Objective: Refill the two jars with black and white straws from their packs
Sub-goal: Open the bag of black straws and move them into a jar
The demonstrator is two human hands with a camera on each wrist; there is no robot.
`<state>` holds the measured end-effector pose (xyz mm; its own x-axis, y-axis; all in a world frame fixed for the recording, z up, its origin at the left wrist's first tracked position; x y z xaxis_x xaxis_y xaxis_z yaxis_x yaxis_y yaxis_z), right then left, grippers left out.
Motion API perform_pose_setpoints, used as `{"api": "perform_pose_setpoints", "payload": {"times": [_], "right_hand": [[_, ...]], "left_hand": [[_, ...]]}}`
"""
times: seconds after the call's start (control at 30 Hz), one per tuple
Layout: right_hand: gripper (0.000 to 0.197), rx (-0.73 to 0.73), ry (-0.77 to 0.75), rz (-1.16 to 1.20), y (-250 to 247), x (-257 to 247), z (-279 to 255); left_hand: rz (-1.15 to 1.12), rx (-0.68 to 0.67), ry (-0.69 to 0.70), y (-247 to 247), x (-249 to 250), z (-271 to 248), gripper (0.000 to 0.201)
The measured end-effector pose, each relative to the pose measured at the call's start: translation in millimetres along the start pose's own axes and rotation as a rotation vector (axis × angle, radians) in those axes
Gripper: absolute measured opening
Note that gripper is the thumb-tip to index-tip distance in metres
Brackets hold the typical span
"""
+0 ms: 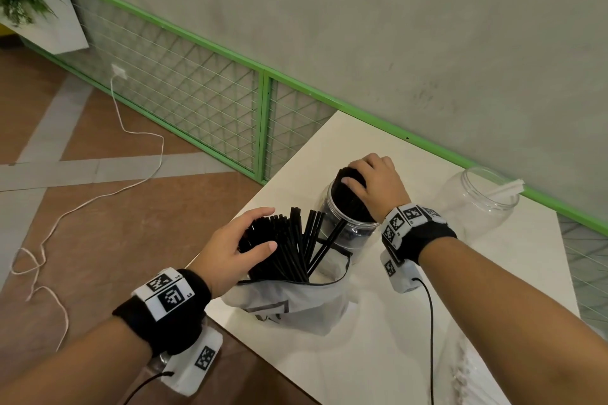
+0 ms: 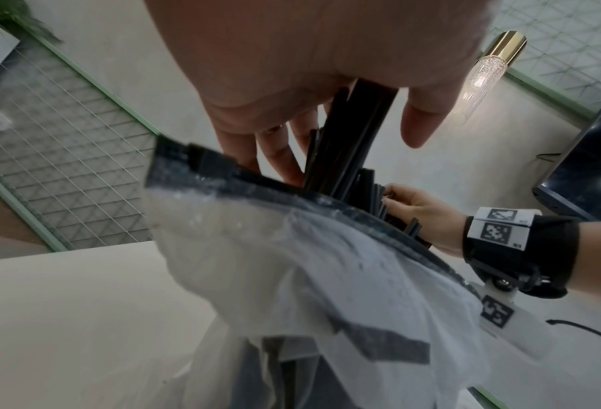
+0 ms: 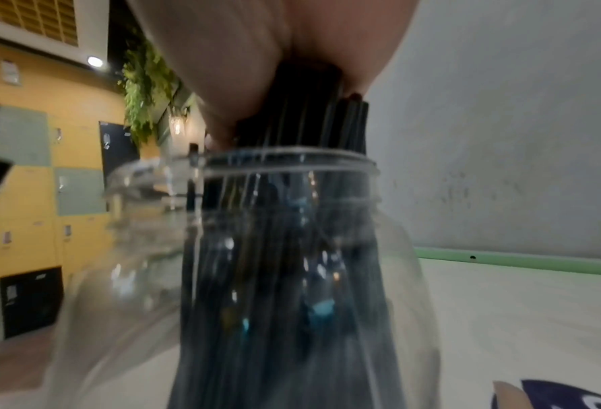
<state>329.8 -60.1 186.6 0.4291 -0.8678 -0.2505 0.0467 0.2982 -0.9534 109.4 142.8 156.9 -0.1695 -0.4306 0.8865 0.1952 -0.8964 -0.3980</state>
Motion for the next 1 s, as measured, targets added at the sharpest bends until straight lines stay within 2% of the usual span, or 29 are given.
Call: {"api": "perform_pose_setpoints", "payload": {"times": [0.07, 0.13, 0.2, 0.3, 0.37, 0.4, 0.53, 0.6, 0.7, 0.77, 0.9, 1.0], "right_hand": [[0.038, -0.018, 0.045, -0.006, -1.8, 2.4, 4.3], [0.047, -0.071, 0.097, -0.052, -0.7, 6.1, 4.1], [0.055, -0.06, 0.111, -0.038, -2.0, 8.3, -0.2], [0.051, 0.086, 0.11, 0.154, -18.7, 3.0, -19.0], [0.041, 0.184, 0.073, 0.361, -29.2, -2.9, -44.8], [0.033, 0.178, 0.071, 0.446, -31.2, -6.7, -60.9], [0.016, -0.121, 0.243, 0.53, -2.7, -13.1, -114.4], [0.026, -0.211, 0.267, 0.582, 12.2, -17.2, -126.4], [0.044, -0.34, 0.169, 0.706, 22.3, -33.4, -128.7], [0.058, -0.426, 0.169, 0.796, 29.0, -44.1, -125.4], [0.102, -0.558, 0.248, 0.82, 35.7, -59.8, -116.6], [0.109, -0.575, 0.236, 0.785, 37.8, -65.6, -117.8]], "left_hand": [[0.002, 0.0, 0.001, 0.0, -1.2, 1.2, 0.047], [-0.003, -0.003, 0.0, 0.6, -1.1, 2.2, 0.048], [-0.003, -0.006, 0.002, 1.0, -0.3, 2.7, 0.049], [0.008, -0.014, 0.007, 1.1, -0.1, 3.0, 0.051], [0.021, -0.014, 0.012, 1.5, 0.7, 3.3, 0.054], [0.028, -0.012, 0.019, 1.5, 0.7, 3.7, 0.056], [0.055, -0.019, 0.06, 2.6, -1.7, 4.1, 0.063], [0.069, -0.025, 0.076, 3.3, -4.5, 3.8, 0.064], [0.073, -0.03, 0.091, 4.3, -6.2, 2.5, 0.064], [0.076, -0.033, 0.099, 5.2, -5.9, 1.5, 0.064], [0.083, -0.041, 0.121, 6.5, -4.4, -1.5, 0.064], [0.077, -0.026, 0.127, 8.1, -4.2, -3.3, 0.062]]}}
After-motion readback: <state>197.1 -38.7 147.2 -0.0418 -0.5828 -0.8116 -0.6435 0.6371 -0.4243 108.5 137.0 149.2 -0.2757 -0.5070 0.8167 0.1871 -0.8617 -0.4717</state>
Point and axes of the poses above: each hand's wrist, its own z-axis towards the middle knuckle, its own y-axis out of the palm, x = y × z, the point moved 1 cm from there along z, towards the middle knuckle, and after that the axes turned 14 degrees about y, right-handed, at the moved point
